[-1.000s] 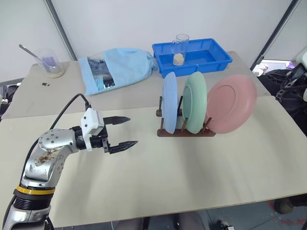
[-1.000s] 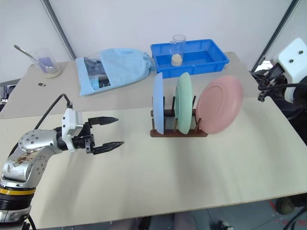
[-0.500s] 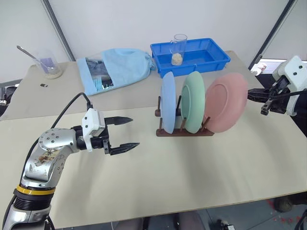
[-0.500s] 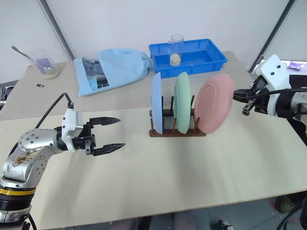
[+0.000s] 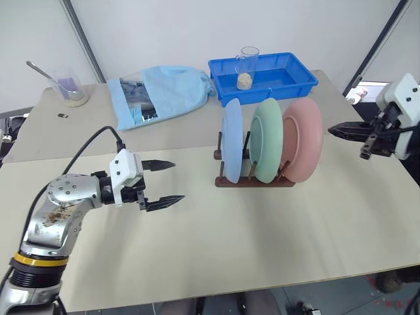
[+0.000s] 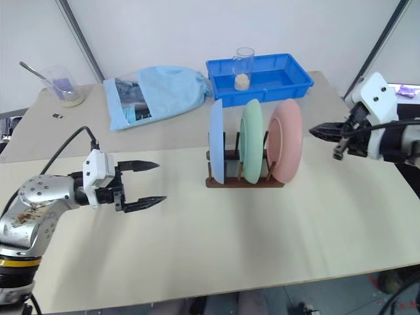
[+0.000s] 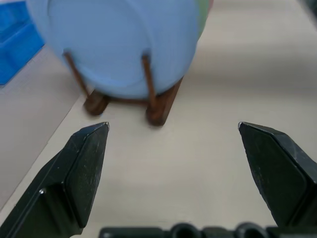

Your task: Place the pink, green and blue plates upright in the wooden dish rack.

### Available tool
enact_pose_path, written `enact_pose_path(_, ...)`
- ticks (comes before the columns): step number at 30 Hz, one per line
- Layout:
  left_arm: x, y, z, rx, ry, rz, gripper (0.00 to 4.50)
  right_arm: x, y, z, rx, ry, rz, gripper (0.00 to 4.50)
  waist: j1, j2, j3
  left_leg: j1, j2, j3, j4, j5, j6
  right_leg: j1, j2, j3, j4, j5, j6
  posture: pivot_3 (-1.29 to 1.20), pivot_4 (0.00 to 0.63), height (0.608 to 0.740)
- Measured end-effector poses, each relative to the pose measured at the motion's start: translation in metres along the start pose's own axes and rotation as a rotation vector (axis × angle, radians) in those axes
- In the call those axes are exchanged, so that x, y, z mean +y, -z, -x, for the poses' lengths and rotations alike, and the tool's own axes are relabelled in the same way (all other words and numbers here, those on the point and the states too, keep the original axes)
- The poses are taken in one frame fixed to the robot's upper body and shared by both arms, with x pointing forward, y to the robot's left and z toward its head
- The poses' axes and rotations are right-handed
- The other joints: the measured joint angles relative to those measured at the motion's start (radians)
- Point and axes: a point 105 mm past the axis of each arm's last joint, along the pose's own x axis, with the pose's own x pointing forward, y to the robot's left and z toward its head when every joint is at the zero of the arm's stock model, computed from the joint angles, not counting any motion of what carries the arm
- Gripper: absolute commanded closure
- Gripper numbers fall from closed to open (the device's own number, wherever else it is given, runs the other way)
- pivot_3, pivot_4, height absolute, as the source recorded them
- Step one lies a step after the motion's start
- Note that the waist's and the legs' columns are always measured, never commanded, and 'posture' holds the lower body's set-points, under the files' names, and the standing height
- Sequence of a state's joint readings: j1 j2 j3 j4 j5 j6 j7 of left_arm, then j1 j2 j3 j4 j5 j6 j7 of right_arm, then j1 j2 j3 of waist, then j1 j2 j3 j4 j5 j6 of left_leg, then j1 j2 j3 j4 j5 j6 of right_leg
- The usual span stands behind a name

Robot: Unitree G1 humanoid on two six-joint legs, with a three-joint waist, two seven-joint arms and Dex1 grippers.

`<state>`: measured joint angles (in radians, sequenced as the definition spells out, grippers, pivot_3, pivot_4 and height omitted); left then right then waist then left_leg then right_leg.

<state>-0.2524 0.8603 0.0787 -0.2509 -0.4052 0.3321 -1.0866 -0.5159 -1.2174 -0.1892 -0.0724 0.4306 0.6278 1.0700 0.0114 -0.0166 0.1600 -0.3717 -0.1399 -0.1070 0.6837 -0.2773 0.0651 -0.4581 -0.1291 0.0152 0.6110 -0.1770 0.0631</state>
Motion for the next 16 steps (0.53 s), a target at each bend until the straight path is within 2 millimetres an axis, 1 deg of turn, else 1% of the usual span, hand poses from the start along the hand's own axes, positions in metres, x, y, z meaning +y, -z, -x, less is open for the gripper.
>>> enact_pose_path(1,0.004,0.006,0.006,0.060,-0.024,-0.007,0.00,-0.002,0.004,0.008,0.025,-0.014,0.024,2.88,0.000,0.000,0.000,0.000,0.000,0.000,0.000,0.000,0.000,0.000,0.000,0.000,0.000,0.000,0.000,0.00,0.150,0.740)
enact_pose_path(4,0.007,0.018,0.026,0.174,-0.055,-0.013,0.00,0.002,0.011,0.024,0.094,-0.103,0.094,1.87,-0.006,0.001,0.000,0.000,0.000,0.000,-0.001,0.000,0.000,0.000,0.001,0.000,0.000,0.000,0.000,0.00,0.150,0.740)
enact_pose_path(7,0.011,0.019,0.044,0.228,-0.089,-0.018,0.00,0.008,0.017,0.030,0.124,-0.184,0.145,0.87,-0.013,0.001,0.001,0.001,0.001,0.001,-0.001,0.000,0.000,0.000,0.001,0.000,0.000,0.000,0.000,0.00,0.150,0.740)
enact_pose_path(12,0.010,0.027,0.063,0.285,-0.126,0.018,0.00,0.021,0.025,0.032,0.144,-0.295,0.202,0.87,-0.019,0.003,0.002,0.001,0.001,0.001,-0.001,-0.001,-0.001,0.000,0.000,0.000,0.000,0.000,0.000,0.00,0.150,0.740)
enact_pose_path(16,0.011,0.029,0.072,0.301,-0.154,0.031,0.00,0.023,0.024,0.030,0.144,-0.311,0.235,0.87,-0.021,0.004,0.002,0.001,0.001,0.001,-0.001,-0.001,-0.001,0.000,0.000,0.000,0.000,0.000,0.000,0.00,0.150,0.740)
